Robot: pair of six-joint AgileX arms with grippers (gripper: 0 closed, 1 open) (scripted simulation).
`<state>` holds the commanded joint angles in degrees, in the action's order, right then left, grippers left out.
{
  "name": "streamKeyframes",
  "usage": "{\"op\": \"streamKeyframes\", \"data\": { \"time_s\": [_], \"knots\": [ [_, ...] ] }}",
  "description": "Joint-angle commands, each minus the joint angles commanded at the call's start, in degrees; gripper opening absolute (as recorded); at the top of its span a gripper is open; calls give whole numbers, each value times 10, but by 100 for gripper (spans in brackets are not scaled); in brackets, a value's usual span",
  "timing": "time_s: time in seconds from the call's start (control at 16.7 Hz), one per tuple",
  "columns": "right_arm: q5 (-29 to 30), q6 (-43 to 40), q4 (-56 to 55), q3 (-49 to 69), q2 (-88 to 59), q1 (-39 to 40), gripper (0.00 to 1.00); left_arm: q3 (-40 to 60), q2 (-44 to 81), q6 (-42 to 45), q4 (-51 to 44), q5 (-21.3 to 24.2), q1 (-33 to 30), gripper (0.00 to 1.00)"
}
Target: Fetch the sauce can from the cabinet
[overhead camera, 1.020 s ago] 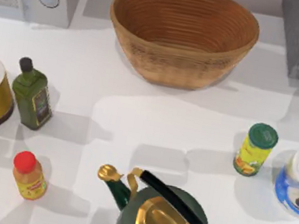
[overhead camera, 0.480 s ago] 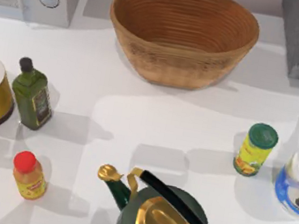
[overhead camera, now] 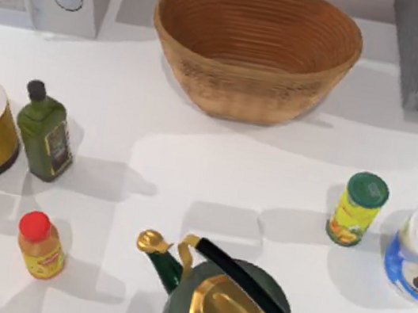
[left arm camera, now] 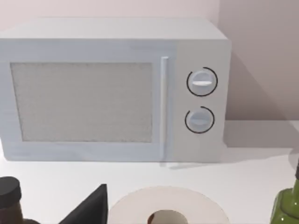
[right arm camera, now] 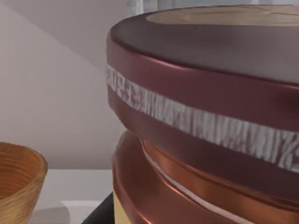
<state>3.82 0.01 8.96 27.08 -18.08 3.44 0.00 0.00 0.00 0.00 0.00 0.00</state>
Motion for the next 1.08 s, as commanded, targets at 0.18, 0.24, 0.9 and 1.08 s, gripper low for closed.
{"op": "streamKeyframes", "data": {
  "time_s": [0.18,0.24,0.9,1.08],
  "knots": [
    [-8,0,-19,-59,39,-8,0,0,0,0,0,0,0,100],
    [-11,0,-25,-78,51,-10,0,0,0,0,0,0,0,100],
    [-38,0,-90,-271,181,-34,0,0,0,0,0,0,0,100],
    [-38,0,-90,-271,181,-34,0,0,0,0,0,0,0,100]
  ]
}}
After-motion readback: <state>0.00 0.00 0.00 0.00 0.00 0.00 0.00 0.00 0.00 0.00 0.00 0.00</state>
